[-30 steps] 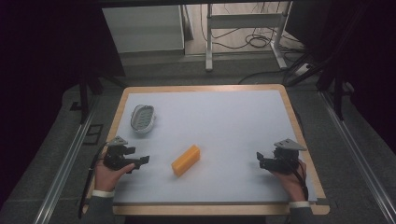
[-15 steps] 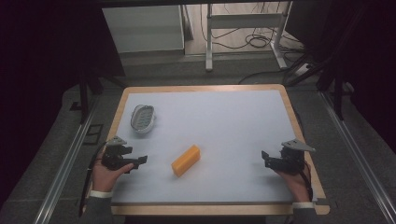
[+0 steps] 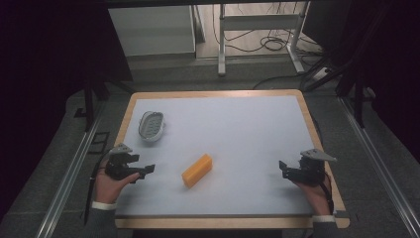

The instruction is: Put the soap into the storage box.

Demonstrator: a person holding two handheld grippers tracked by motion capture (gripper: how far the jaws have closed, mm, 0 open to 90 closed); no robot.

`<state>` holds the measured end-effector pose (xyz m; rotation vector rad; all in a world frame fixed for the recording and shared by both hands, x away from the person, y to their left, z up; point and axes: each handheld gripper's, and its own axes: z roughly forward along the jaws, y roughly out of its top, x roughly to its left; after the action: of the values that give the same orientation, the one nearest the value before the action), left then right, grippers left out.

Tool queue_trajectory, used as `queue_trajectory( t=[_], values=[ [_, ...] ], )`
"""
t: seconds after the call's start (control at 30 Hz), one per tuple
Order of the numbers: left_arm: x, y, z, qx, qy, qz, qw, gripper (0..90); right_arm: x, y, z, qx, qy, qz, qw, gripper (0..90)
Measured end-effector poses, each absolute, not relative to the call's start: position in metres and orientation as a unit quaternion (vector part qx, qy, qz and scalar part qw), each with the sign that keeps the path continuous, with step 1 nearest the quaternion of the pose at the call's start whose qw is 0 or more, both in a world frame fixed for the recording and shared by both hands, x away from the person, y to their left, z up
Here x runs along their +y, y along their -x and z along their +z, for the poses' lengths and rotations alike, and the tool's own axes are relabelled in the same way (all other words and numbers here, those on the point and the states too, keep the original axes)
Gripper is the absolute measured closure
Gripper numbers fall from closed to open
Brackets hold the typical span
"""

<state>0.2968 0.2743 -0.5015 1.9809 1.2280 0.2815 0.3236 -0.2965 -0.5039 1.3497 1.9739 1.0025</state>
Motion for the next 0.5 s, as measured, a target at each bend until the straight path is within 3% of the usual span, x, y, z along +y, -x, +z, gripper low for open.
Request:
queue_trajectory(
  t=[0.17, 0.5],
  values=[
    [0.275, -0.298, -0.49, 0.478, -0.796, 0.109, 0.355, 17.9, -0.299, -0.323, -0.501, 0.733, -0.499, 0.371, 0.275, 7.0],
    [0.272, -0.295, -0.466, 0.481, -0.789, 0.116, 0.364, 18.4, -0.299, -0.32, -0.497, 0.73, -0.501, 0.37, 0.281, 7.0]
  ],
)
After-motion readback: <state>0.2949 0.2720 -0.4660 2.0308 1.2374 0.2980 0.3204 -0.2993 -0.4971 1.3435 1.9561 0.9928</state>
